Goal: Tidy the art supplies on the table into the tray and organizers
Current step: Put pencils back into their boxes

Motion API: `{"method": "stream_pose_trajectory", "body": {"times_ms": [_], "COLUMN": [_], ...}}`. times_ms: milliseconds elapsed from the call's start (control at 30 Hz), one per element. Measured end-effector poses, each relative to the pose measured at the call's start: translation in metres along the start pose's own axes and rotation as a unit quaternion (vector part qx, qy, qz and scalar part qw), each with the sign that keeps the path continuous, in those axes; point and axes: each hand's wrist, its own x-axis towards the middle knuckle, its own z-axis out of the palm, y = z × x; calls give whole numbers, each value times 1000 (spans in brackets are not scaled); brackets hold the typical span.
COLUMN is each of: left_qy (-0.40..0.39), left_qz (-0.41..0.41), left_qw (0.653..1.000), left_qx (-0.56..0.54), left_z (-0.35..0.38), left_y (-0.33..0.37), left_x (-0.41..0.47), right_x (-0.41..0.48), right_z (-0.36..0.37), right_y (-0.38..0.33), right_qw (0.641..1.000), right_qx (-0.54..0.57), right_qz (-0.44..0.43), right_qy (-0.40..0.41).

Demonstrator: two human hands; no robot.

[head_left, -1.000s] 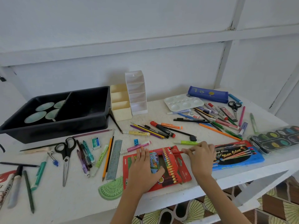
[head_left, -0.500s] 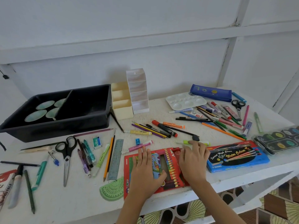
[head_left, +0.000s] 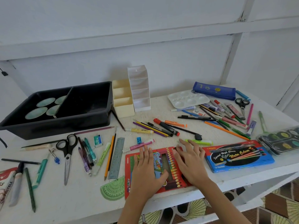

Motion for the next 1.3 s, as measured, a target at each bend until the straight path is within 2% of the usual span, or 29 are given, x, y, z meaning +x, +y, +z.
{"method": "stream_pose_trajectory", "body": {"times_ms": [167, 300, 400, 533, 600, 700, 800, 900, 1000, 1300], "left_qy": [11, 23, 39, 177, 193, 177, 132, 99, 138, 166], "left_qz": [-1, -9, -29, 1, 31, 79, 131, 140, 145, 151], "left_qw": [1000, 998, 995, 973, 972, 978, 983, 982, 977, 970], "left_qx": [-7, -53, -87, -147, -127, -77, -4, 76, 68, 92], "left_z": [3, 4, -4, -18, -23, -27, -23, -14, -4, -2], "left_y": [-2, -2, -3, -4, -6, -10, -10, -11, -13, -12], "left_x": [1, 0, 4, 34, 58, 91, 113, 123, 125, 123], "right_x": [0, 2, 6, 34, 52, 74, 89, 94, 91, 76], "right_z": [3, -3, -9, -2, -3, -5, -2, 2, 4, 7], "right_y": [6, 8, 8, 7, 1, -8, -16, -15, -16, -9], "right_qw": [998, 995, 999, 992, 995, 999, 995, 988, 985, 983], "right_qx": [-27, -20, 31, 45, 25, -13, -87, -132, -153, -182], "right_qz": [-47, -72, -38, 5, 0, -15, -34, -50, -58, -36], "right_qy": [-38, -67, 6, 118, 97, 48, -26, -68, -48, -13]}}
